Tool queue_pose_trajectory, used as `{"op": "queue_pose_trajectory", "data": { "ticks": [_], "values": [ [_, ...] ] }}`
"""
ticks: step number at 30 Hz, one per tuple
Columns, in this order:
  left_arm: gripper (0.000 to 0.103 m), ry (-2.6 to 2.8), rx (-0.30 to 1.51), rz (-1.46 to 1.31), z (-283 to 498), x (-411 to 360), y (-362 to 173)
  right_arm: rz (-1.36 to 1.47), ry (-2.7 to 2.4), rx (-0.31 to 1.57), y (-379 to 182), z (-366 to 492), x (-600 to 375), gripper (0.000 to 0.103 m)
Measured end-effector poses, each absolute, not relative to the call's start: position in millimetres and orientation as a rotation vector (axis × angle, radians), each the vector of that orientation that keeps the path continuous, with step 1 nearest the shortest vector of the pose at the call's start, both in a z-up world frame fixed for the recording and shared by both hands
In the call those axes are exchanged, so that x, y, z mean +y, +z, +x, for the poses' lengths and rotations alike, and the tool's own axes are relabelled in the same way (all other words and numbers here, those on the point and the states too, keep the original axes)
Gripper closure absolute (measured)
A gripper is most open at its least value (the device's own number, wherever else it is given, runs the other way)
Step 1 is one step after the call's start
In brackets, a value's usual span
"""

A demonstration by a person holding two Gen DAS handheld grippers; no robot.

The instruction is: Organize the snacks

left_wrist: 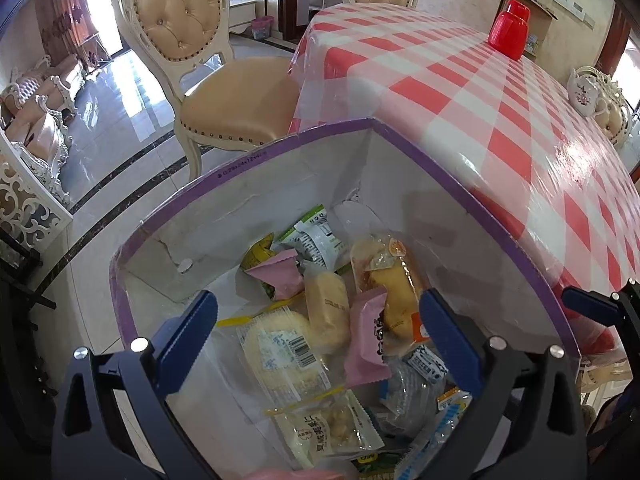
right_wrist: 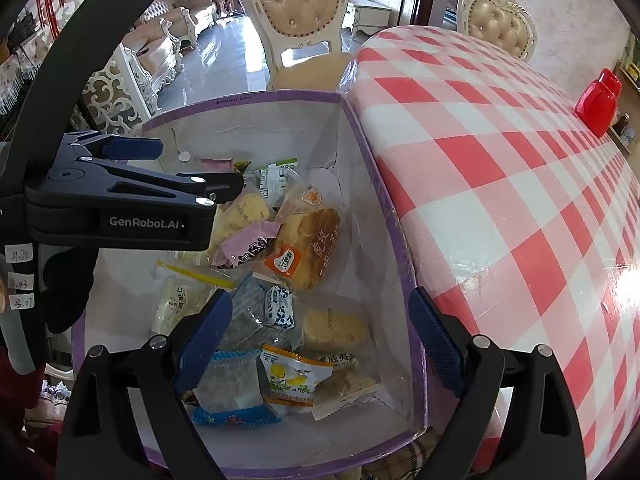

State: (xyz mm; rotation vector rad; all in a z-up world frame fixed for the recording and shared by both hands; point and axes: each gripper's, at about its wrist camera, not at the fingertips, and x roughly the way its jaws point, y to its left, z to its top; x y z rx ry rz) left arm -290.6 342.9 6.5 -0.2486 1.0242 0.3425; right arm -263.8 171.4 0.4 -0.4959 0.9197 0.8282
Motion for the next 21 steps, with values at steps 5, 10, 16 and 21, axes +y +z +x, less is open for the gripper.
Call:
{"op": "queue_pose_trajectory", "data": {
  "ticks": [5, 10, 16, 21],
  "values": [
    [0.002, 0.345, 1.026, -0.25, -290.2, 342.9, 5.5, -0.498, 0.829, 0.922, -1.0, -264.2, 171.2, 0.016],
    [0.002, 0.346, 1.027, -0.249, -289.9, 342.8, 5.4, -0.501, 0.829, 0.924, -1.7, -264.5, 170.8, 0.016],
    [0.002, 0.35, 1.027, -0.242, -291.5, 343.4, 4.6, -0.5, 0.829, 0.925, -1.6, -264.5, 171.0, 0.016],
    [0.002, 0.351, 1.032, -0.247, -290.3, 344.3, 3.2, -0.505, 0.829, 0.927, -2.7, -264.4, 170.2, 0.016]
  ]
}}
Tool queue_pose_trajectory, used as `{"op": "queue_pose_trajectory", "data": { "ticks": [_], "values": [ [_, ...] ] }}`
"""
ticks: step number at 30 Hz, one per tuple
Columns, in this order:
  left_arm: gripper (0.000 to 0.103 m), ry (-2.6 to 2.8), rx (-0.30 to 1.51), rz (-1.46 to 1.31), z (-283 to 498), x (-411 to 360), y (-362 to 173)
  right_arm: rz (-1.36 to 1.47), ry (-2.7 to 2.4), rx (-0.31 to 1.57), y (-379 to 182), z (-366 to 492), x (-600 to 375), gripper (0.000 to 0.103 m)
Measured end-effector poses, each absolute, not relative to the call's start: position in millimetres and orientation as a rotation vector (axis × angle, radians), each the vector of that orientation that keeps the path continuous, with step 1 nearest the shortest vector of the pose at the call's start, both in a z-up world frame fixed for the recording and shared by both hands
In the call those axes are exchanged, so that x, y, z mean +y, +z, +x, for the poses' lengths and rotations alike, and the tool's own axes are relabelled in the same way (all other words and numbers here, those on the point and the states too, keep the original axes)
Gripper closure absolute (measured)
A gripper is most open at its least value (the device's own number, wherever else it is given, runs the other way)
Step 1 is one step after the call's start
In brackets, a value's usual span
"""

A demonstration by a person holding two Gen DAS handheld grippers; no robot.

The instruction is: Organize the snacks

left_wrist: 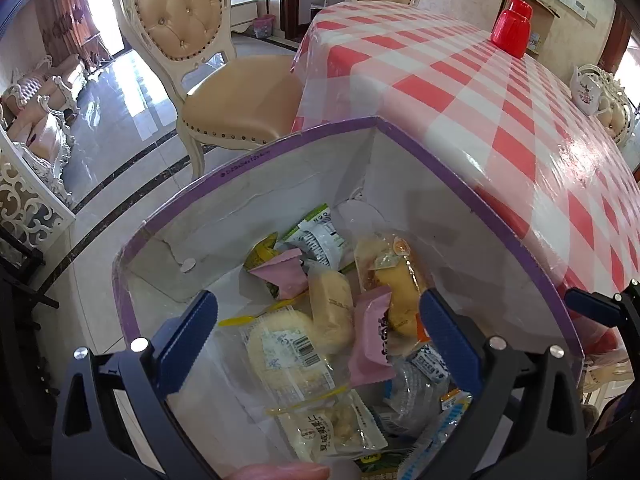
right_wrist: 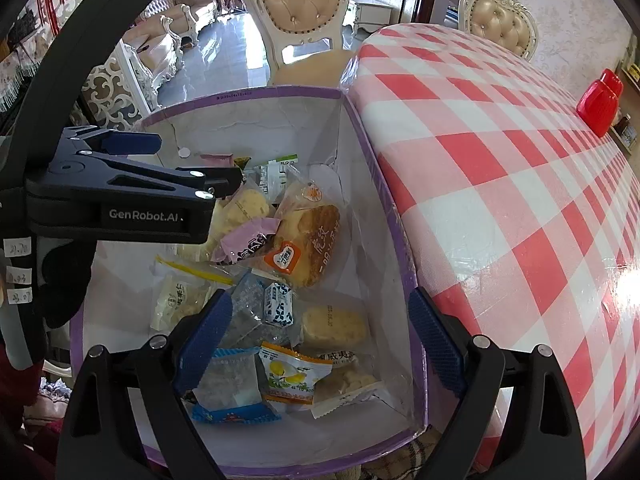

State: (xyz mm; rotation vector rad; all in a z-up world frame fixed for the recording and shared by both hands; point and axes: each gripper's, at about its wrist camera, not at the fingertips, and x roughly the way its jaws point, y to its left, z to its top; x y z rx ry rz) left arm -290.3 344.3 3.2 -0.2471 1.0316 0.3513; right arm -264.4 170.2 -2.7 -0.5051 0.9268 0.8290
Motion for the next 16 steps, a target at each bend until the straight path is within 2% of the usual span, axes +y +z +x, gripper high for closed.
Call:
{"op": "queue_pose_trajectory", "data": {
  "ticks": [16],
  "values": [
    [0.002, 0.373, 1.033, -0.222, -289.2, 344.2, 3.5, -0.51, 0.838, 0.929, -3.7, -266.1, 169.5, 0.016]
  ]
}}
